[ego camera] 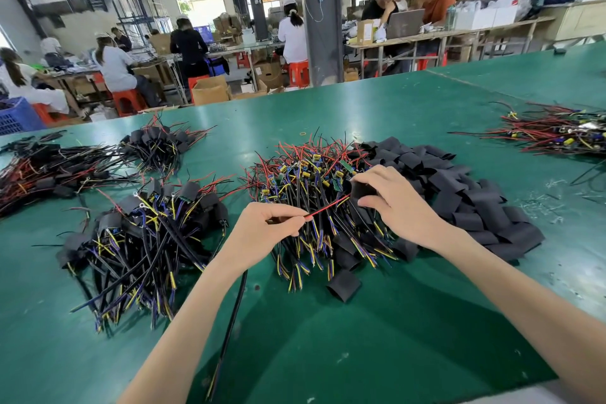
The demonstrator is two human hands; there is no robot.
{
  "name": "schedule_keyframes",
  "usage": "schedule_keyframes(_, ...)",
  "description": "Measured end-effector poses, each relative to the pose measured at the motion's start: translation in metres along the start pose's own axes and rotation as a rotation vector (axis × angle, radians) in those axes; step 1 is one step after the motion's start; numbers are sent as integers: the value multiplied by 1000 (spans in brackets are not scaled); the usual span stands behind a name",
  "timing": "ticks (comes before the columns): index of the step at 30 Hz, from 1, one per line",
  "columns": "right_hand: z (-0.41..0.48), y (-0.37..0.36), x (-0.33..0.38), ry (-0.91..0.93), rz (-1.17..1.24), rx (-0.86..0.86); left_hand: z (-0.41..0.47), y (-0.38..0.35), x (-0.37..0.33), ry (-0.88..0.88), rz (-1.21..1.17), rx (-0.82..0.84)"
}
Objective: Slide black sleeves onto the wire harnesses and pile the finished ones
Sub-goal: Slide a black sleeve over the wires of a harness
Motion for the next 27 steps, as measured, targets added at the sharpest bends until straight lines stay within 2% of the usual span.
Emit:
schedule_keyframes(2, -1, 0, 1, 40, -71, -5, 0, 0, 1, 3, 7, 7)
schedule_keyframes(6, -4, -9, 12, 151, -372, -49, 0, -4, 2, -10, 66, 7)
schedule_keyframes(8, -4, -17, 25, 219, -451, -41, 1, -11, 1, -31, 100, -10)
schedule_keyframes(10, -4, -28, 34, 280, -479, 5, 2, -21, 0, -49, 34, -44)
schedule_keyframes(14, -7, -39, 38, 295, -329, 151, 1, -37, -3, -96, -113, -98)
schedule_keyframes(18, -9, -31, 40, 358, -278, 105, 0, -36, -9, -87, -270, -102)
schedule_keyframes(21, -9, -32, 41, 331, -202, 106, -1, -32, -10, -58, -391, -89)
schedule_keyframes(23, -6, -33, 37, 285, -63, 118, -1, -29, -10, -11, -527, -46)
schedule_keyframes(25, -4, -30, 34, 248, -24, 95, -1, -26, -11, 41, -700, 29)
schedule_keyframes(27, -4, -22, 31, 215, -8, 67, 0, -22, -11, 83, -772, 121)
Point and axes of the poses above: each hand's wrist, its own z-axis towards the middle knuckle, its own y-axis out of the back of the hand, x = y × z, the point moved 2 cm from there along z, towards the middle knuckle, and after that the axes turned 13 degrees about x, right-handed, at the moved point
